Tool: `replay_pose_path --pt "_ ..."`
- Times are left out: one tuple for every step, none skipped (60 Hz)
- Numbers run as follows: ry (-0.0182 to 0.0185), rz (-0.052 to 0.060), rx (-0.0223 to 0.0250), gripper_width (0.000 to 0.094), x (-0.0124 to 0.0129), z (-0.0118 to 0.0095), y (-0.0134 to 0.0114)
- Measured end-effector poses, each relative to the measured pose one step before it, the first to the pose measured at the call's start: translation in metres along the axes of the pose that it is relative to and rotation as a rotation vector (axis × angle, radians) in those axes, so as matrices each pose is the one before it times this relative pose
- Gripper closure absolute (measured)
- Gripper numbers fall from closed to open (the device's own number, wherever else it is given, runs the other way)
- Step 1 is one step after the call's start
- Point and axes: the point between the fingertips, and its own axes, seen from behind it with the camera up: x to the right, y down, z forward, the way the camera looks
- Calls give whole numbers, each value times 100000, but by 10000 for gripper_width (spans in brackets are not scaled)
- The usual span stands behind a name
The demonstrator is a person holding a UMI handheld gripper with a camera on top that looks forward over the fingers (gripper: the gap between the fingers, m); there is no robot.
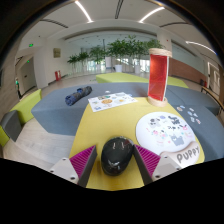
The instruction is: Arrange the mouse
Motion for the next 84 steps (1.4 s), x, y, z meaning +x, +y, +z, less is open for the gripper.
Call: replay_pose_path --pt "-119 -299 142 175 -73 337 -197" --pt "-26 -456 151 191 -67 373 -170" --pt "62 -564 82 211 -51 387 -131" --pt "171 -800 -165 237 -15 417 -37" --pt "145 -1099 -312 266 -101 380 111" --pt "127 -1117 -59 288 -52 299 8" --pt "-243 -1153 125 303 -109 201 -8" --pt "-26 -929 283 317 -86 133 -44" --pt "0 -844 61 346 -58 52 15" --pt "-378 -766 -94 363 -126 25 31" --pt "145 -1116 -525 366 34 3 109" --pt "-71 -946 -556 370 35 -28 90" --pt "-205 -705 -294 379 34 128 -102" --pt "-332 -379 -814 389 -9 -16 78" --pt "-515 -468 -620 393 14 17 30" --pt "-526 -180 -633 405 29 -4 22" --pt "-859 -8 -325 416 -19 17 -61" --pt "-1045 185 -412 443 -55 -8 -37" --pt "-1362 487 -590 453 -123 -23 10" --pt "-1198 115 188 466 -62 -50 -109" --pt "-1411 256 -170 476 -51 -111 -90" --pt "-1175 -145 552 499 -16 -177 -237" --pt "-1304 432 681 501 -22 -171 -259" --pt "-1154 559 1859 511 63 -156 -628" --pt "-468 1163 1746 514 235 -216 -660" --pt "54 1296 2128 525 409 -154 -878" --pt "503 1537 1748 524 513 -158 -928" --pt "483 1190 1865 525 523 -92 -1056" --pt "213 904 1574 525 478 -93 -1051" --pt "-23 595 1954 524 457 8 -1229" --pt "448 636 2162 523 627 -138 -1171" --pt "529 466 2358 534 697 -99 -1208" --pt "943 156 1705 532 875 -70 -981" --pt "980 -578 1509 533 928 -6 -865" --pt "1123 -849 1075 532 990 -29 -667" --pt "1436 -870 1219 533 1112 21 -632" --pt "1752 -363 911 534 1316 140 -445" --pt "2104 162 351 536 1287 86 -270" --pt "1676 747 64 535 1354 149 31" --pt "1663 805 -991 536 990 161 -71" --pt "1038 919 -1317 536 1008 192 276" --pt "706 920 -1608 536 931 222 420" --pt "619 825 -1448 536 961 258 554" --pt "596 627 -1506 535 788 304 569" --pt "744 390 -1568 536 778 324 614" --pt "884 114 -1733 537 711 329 687" --pt "652 12 -2026 537 799 524 988" --pt "652 -208 -1995 537 373 189 674" --pt "300 -109 -1709 535 315 265 667" --pt "-109 -125 -1461 535 177 237 635" --pt "-373 48 -1398 536 93 214 618" --pt "-376 303 -1453 536 24 157 607" --pt "-410 232 -1373 536 -20 121 567" --pt "-375 40 -1227 537 -2 118 517" --pt "-191 -241 -986 536 28 188 452" --pt "-107 -321 -819 537 153 167 539" --pt "-50 -584 -1172 537 65 101 469" --pt "-38 -830 -1489 534 56 78 542" --pt "-75 -1175 1101 534 -12 22 -75" --pt "0 -1015 1437 533 25 7 -307" --pt "103 -211 -1151 533 -68 -46 103" --pt "37 1 -894 527 -31 -25 215" --pt "-100 44 -162 521 -50 7 -35" --pt "-57 -129 -22 511 -20 -18 -58" --pt "-99 -156 -250 498 -47 5 7" --pt "-89 -77 -426 480 -67 -7 37" --pt "183 -200 -53 464 6 10 -49" --pt "183 -386 -115 442 -6 0 -39" --pt "221 -517 -56 419 23 -25 -73" --pt "211 -594 -196 401 36 -35 -52" --pt "269 -681 -674 380 9 -52 -105" --pt "646 -602 -197 366 128 -116 -42" --pt "899 -502 76 331 185 -207 -143" --pt "1385 -672 158 287 291 -266 -122" --pt "1015 -650 417 238 158 -326 -195" --pt "786 -542 470 196 84 -380 -201" --pt "811 -393 332 152 110 -428 -175" --pt "634 -275 239 118 67 -452 -145" --pt "274 -172 406 85 -8 -503 -189" --pt "-246 -75 721 87 -120 -529 -240" --pt "-180 233 1038 88 -98 -579 -292" --pt "-268 336 1166 89 -121 -771 -205" --pt "-532 373 781 90 -38 -444 -261" --pt "-636 491 637 92 -181 -625 -166"
